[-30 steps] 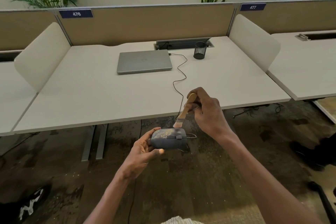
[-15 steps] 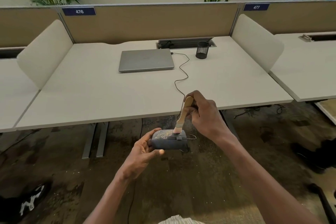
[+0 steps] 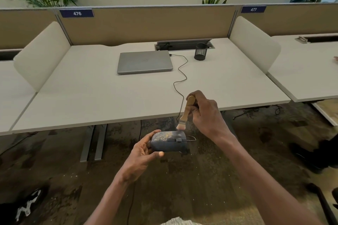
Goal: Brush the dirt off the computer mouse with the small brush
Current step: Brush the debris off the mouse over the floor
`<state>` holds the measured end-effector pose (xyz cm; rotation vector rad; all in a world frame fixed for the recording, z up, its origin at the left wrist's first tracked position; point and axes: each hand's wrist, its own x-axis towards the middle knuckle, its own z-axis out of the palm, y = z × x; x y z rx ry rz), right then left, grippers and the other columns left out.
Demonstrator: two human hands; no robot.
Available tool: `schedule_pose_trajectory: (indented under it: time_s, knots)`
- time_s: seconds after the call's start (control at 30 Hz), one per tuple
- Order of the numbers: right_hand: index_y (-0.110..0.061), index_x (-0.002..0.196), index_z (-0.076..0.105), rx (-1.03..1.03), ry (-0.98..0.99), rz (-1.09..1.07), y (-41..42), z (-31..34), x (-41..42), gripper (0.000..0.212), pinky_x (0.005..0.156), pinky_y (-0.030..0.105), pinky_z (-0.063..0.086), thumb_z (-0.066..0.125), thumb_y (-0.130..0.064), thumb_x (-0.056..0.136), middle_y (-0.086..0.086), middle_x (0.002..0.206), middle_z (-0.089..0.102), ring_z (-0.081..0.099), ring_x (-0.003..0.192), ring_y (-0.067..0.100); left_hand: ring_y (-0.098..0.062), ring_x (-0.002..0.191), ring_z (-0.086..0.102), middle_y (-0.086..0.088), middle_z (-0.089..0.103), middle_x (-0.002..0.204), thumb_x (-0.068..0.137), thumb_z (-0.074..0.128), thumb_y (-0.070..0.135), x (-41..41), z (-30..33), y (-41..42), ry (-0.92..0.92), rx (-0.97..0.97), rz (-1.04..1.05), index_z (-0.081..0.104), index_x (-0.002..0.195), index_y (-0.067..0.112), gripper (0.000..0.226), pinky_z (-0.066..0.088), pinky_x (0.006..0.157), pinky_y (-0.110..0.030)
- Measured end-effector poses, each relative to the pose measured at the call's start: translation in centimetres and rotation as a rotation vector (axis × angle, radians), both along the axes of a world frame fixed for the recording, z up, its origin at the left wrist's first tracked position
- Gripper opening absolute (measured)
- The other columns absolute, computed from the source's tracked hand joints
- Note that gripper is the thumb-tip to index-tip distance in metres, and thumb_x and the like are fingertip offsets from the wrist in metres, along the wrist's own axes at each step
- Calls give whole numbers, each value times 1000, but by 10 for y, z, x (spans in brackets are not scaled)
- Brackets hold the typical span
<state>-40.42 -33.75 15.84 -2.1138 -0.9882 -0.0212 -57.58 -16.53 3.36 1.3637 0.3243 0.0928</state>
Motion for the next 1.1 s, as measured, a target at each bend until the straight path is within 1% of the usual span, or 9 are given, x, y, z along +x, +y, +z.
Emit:
schedule_pose_trajectory:
  time_s: [0.13,0.23,0.33,0.4,0.5,0.63,0.77,0.93,1.1]
  knots:
    - [-18,113,50,23,16,15,-2,0,-3,27,64,31,62,57,2,96,4,91,69,72,80,20,-24,133,57,-8,56,143,69,87,17,-1,2,-1,-5,-22,-5,49,146,23,85,53,106,-37]
    - [-18,114,49,-19,-44,-7,-5,-1,-4,26,58,21,56,57,0,96,3,88,67,70,76,19,-24,132,57,-8,56,143,71,86,14,-2,0,-1,-6,-25,5,50,145,24,82,54,104,-36]
    - [-20,113,50,26,-13,12,-9,0,-6,28,64,28,61,57,1,96,3,90,68,71,80,16,-25,132,57,-8,57,143,73,85,11,-2,1,-2,-7,-29,12,50,144,24,80,55,102,-34]
    - [-25,111,49,42,23,63,-10,2,-8,32,69,26,62,58,2,95,-1,92,69,72,85,9,-24,133,57,-7,57,142,71,89,16,-2,2,-2,-9,-38,9,50,145,24,84,55,102,-34]
    - [-28,109,50,51,36,142,-8,2,-13,35,69,18,59,57,3,95,-5,91,69,69,87,-3,-23,132,58,-7,58,141,70,90,18,-1,4,-3,-12,-52,8,51,144,24,85,56,100,-32]
    - [-22,112,51,88,36,135,-3,0,-15,30,71,29,62,57,3,96,0,93,69,72,87,9,-23,130,60,-8,58,140,73,85,12,-2,3,-4,-15,-57,10,51,143,23,79,56,98,-30]
    - [-24,110,50,115,22,162,-4,0,-17,32,73,21,60,59,2,94,-2,92,69,70,87,2,-23,130,60,-5,60,140,70,87,18,-4,5,-3,-11,-65,9,51,144,24,83,56,101,-33]
    - [-20,112,51,105,36,158,1,-2,-19,29,69,12,56,58,3,95,0,91,69,71,85,4,-20,130,60,-6,57,141,75,82,7,-4,4,-4,-7,-49,13,52,142,26,75,56,100,-32]
    - [-25,111,50,107,52,162,0,-1,-19,35,73,18,59,59,4,94,-2,92,69,71,87,5,-21,129,60,-3,61,138,70,87,18,-5,4,-6,-7,-57,11,53,142,27,81,56,99,-32]
